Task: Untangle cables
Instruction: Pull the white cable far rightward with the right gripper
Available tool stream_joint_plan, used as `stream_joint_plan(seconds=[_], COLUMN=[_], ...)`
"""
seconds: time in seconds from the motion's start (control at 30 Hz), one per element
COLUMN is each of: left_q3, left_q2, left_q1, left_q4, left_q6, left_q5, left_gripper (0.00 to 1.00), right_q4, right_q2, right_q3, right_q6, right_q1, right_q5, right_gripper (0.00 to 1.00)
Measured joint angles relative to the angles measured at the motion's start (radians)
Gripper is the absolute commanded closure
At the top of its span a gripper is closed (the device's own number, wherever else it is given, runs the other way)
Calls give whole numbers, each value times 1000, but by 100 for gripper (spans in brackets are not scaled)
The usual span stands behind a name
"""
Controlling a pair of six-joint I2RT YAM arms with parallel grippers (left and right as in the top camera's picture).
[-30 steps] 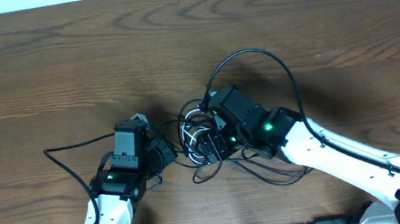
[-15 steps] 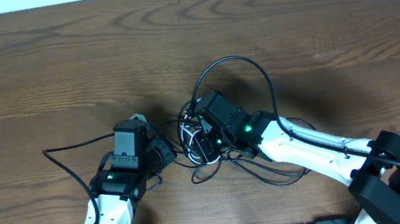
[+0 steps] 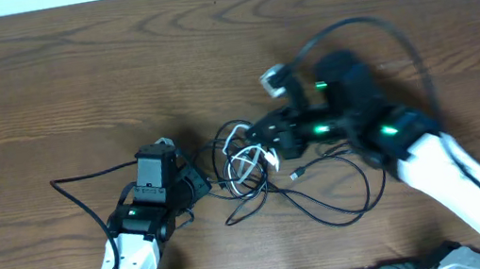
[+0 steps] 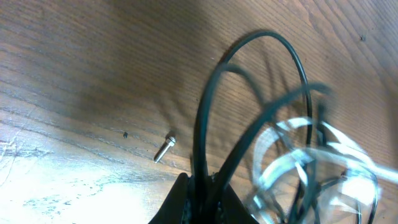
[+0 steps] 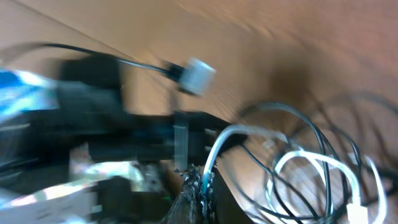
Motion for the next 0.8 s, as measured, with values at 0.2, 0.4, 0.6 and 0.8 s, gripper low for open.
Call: stream_joint_plan(seconds=[0.2,0.4,0.6,0.8], left_q3=[0,0,0,0], left_q2=[0,0,0,0], left_q1=[0,0,0,0], left_q4=[0,0,-2,-1], left_q6=[0,0,0,0], left_q5=[0,0,0,1], left_gripper=[92,92,92,92], right_q4=[-10,-126,-361,-560], right_q2=[-189,-312,-394,-418], right_q3=[0,0,0,0], right_q6=[-29,-62,-60,83], right_q1=[-14,-51,-100,-134], right_q5=[-78,6,394,805], right_gripper=[99,99,99,99])
